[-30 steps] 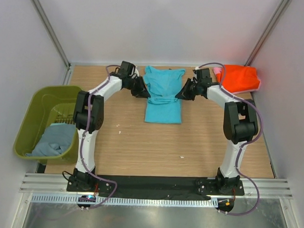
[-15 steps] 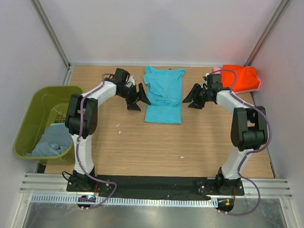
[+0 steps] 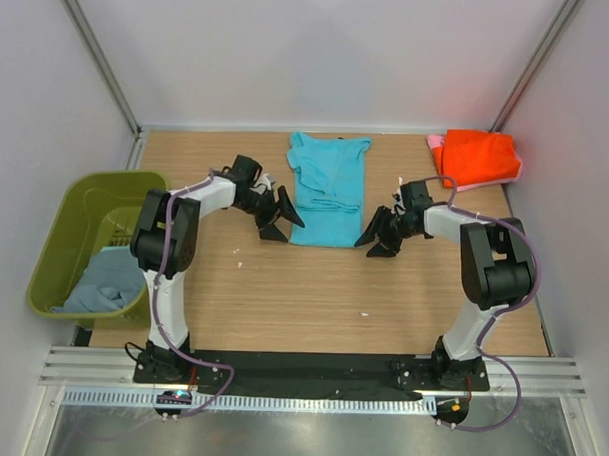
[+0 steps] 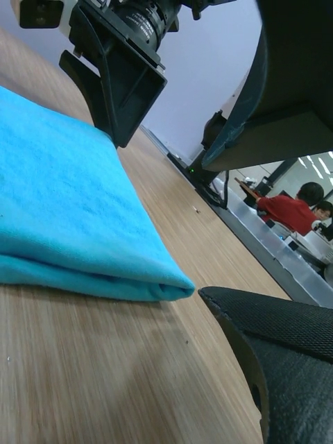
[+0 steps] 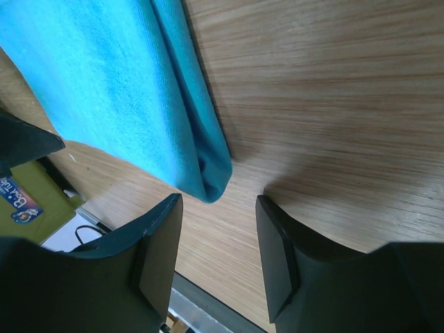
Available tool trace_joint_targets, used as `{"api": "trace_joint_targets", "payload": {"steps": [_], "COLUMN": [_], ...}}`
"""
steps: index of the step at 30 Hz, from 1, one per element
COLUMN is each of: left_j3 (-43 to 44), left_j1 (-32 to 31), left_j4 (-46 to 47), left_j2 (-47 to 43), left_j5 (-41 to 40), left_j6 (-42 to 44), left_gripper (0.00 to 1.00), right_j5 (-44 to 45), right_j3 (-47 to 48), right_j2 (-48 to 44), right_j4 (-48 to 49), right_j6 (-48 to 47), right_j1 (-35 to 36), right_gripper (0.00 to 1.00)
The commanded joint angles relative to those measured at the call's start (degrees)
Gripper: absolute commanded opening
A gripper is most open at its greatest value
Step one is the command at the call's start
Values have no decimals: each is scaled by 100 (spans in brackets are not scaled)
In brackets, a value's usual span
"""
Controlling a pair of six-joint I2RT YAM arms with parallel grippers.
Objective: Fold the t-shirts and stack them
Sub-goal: Fold the tshirt
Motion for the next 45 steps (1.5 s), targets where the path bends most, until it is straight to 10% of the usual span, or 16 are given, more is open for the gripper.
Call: {"api": "trace_joint_targets", "payload": {"steps": [1,19,26,37,45], "left_j3": [-76,-296,-111,-410,-708], "left_j1": [-127,-171,-171,-188,-267], "left_j4": [383,251,261,532,630], "left_j2": [124,230,494,239,-261], "left_j5": [299,-43,-166,-228,-175], "left_j6": [-303,-137,-40,-154,-163], "left_gripper": [68,64,42,2,0], "right_j5": [-19,25,42,-159,-195], "right_j3": [-81,235,253,-221,-389], "right_j2": [-187,200,306,-89,-607], "right_j4": [333,807,746,869,755], "right_j6": [159,352,308,361,186], "right_j1": [48,39,39,39,-22], "right_gripper": [52,50,48,21,2]}}
